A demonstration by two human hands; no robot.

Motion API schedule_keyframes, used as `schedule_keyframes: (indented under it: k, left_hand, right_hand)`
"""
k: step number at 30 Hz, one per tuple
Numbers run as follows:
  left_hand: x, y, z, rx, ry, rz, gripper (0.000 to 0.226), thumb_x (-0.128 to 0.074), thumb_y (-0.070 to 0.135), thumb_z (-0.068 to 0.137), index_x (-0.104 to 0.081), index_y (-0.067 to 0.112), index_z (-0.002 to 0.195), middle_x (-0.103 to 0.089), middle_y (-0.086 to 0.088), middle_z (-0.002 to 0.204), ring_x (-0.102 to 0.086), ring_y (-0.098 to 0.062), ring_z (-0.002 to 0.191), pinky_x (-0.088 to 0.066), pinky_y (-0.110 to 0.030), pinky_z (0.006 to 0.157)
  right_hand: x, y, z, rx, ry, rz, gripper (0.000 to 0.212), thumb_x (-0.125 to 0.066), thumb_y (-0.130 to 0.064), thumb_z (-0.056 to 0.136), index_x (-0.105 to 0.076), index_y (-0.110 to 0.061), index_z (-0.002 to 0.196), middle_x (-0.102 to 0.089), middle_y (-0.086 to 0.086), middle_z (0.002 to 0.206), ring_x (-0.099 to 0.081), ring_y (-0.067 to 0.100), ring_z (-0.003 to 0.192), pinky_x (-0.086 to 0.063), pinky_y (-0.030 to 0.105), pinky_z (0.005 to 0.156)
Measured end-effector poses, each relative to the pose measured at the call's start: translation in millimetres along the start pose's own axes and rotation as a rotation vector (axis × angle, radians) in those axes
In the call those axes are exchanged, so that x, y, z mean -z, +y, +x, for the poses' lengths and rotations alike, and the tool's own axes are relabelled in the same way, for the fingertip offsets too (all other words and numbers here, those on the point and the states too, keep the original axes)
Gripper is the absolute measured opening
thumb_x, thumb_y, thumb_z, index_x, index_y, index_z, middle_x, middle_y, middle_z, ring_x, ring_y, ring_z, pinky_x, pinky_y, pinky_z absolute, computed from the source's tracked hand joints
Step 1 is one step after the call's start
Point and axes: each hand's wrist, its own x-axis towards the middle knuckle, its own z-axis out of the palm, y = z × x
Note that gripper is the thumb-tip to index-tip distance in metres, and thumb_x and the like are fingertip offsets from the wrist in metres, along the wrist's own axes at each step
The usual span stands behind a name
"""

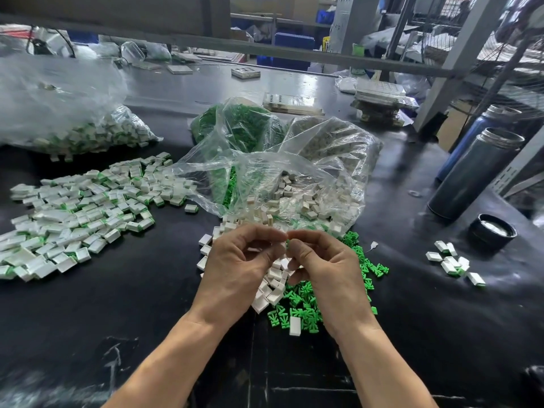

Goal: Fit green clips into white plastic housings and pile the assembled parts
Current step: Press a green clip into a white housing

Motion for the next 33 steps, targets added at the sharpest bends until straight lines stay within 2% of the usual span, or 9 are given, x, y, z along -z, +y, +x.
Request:
schedule_keyframes:
  k: [4,7,13,20,27,30,33]
  left_hand:
    - [0,0,1,0.006,0.009,-0.078,0.017,-0.076,0.002,0.087,-0.079,0.017,0.093,-0.078,0.001,0.091,-0.075,-0.012,0.086,-0.056,-0.017,0.075]
    - [-2,-2,2,0.036,0.046,-0.111,0.02,-0.075,0.0,0.087,-0.078,0.018,0.093,-0.078,0.0,0.088,-0.074,-0.009,0.081,-0.055,-0.017,0.072]
    - [0,-3,1,0.057,0.057,-0.049,0.02,-0.077,0.003,0.087,-0.077,0.021,0.098,-0.078,0.003,0.086,-0.073,-0.007,0.077,-0.055,-0.017,0.069]
    - [1,3,1,0.084,0.077,-0.03,0.015,-0.08,0.003,0.084,-0.079,0.017,0.09,-0.078,0.004,0.084,-0.073,-0.007,0.078,-0.054,-0.015,0.069]
    - [3,7,-1,0.09,0.061,-0.037,0.014,-0.079,0.001,0.084,-0.079,0.012,0.091,-0.078,0.003,0.083,-0.073,-0.006,0.075,-0.053,-0.014,0.066]
    - [3,7,-2,0.102,0.056,-0.023,0.013,-0.079,0.001,0.084,-0.079,0.012,0.092,-0.078,0.002,0.083,-0.072,-0.005,0.073,-0.053,-0.014,0.064]
    - [3,6,-2,0.116,0.057,-0.03,0.014,-0.079,0.0,0.084,-0.079,0.012,0.092,-0.078,0.002,0.082,-0.072,-0.004,0.072,-0.052,-0.013,0.062]
  right_hand:
    - [0,2,1,0.003,0.012,-0.005,0.013,-0.073,-0.005,0.093,-0.078,-0.015,0.101,-0.073,0.004,0.075,-0.066,0.016,0.065,-0.058,0.028,0.058]
    - [-2,3,1,0.016,0.019,-0.021,0.014,-0.076,-0.005,0.091,-0.078,-0.017,0.097,-0.076,0.006,0.078,-0.068,0.016,0.065,-0.057,0.026,0.058]
    - [-5,4,1,0.051,0.031,-0.033,0.015,-0.076,-0.002,0.089,-0.078,-0.017,0.087,-0.076,0.009,0.076,-0.069,0.016,0.065,-0.056,0.026,0.057]
    - [-5,1,-1,0.041,0.014,-0.042,0.013,-0.074,0.001,0.09,-0.076,-0.011,0.092,-0.076,0.007,0.078,-0.069,0.015,0.066,-0.056,0.024,0.058]
    - [0,2,-1,0.08,-0.021,-0.189,0.014,-0.073,-0.007,0.094,-0.076,-0.02,0.092,-0.077,0.0,0.083,-0.068,0.01,0.067,-0.055,0.022,0.06]
    - [3,2,-1,0.1,-0.038,-0.324,0.015,-0.073,-0.013,0.096,-0.075,-0.027,0.092,-0.077,-0.005,0.085,-0.07,0.01,0.072,-0.058,0.027,0.064]
    - [3,2,-1,0.122,-0.041,-0.399,0.016,-0.073,-0.016,0.096,-0.073,-0.031,0.091,-0.075,-0.007,0.085,-0.069,0.012,0.075,-0.061,0.041,0.073]
